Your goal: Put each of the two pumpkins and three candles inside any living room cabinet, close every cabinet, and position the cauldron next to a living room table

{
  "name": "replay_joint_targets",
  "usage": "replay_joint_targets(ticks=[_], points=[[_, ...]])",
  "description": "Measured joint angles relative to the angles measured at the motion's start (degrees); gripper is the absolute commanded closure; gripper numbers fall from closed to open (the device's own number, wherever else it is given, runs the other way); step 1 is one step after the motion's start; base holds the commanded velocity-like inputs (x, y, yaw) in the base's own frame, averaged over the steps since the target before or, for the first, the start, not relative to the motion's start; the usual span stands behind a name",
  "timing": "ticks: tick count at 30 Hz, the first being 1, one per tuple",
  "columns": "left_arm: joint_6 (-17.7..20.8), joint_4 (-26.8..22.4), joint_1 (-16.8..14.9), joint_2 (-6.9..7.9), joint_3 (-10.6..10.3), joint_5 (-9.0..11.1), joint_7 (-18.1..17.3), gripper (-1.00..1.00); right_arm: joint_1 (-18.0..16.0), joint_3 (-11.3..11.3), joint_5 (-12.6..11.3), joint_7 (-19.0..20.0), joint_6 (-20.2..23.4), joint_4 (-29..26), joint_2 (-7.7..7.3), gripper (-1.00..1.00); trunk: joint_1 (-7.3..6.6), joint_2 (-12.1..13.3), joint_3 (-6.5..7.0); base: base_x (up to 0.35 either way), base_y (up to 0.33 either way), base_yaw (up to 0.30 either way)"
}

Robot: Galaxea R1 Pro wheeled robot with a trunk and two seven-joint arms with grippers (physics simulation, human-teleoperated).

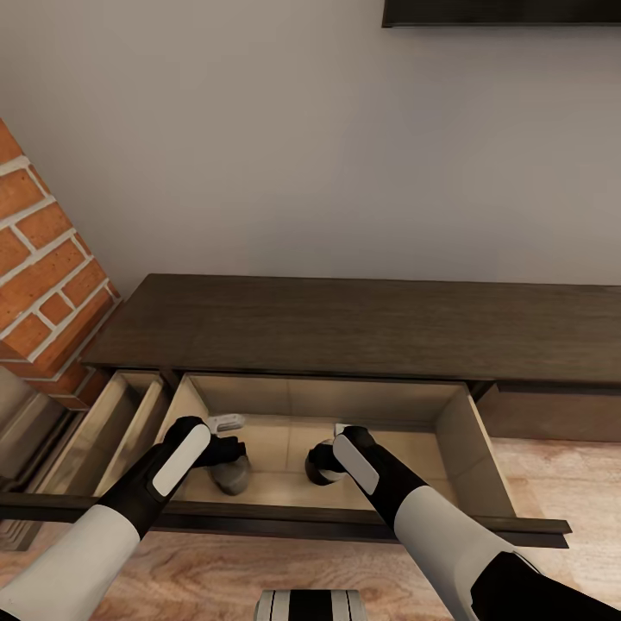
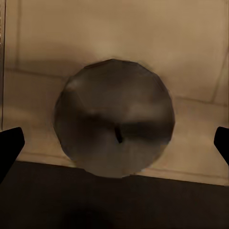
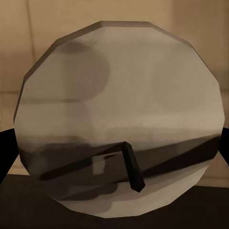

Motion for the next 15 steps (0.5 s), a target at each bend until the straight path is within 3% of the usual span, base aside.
replay_joint_targets(ticks=[13,14,15], points=[[-0.25,0.0,0.0,-0.02,0.01,0.03,-0.07,-1.0,0.0,0.0,0.0,0.0,0.0,0.0,0.0,1.0,0.0,0.0,0.0,0.0,0.0,0.0],[-0.25,0.0,-0.02,-0.02,0.01,0.03,-0.07,-1.0,0.0,0.0,0.0,0.0,0.0,0.0,0.0,-1.0,0.0,0.0,0.0,0.0,0.0,0.0],[-0.26,0.0,-0.04,-0.02,0.01,0.03,-0.07,-1.0,0.0,-0.01,-0.05,0.11,-0.02,0.0,0.0,-1.0,0.0,0.0,0.0,0.0,0.0,0.0]])
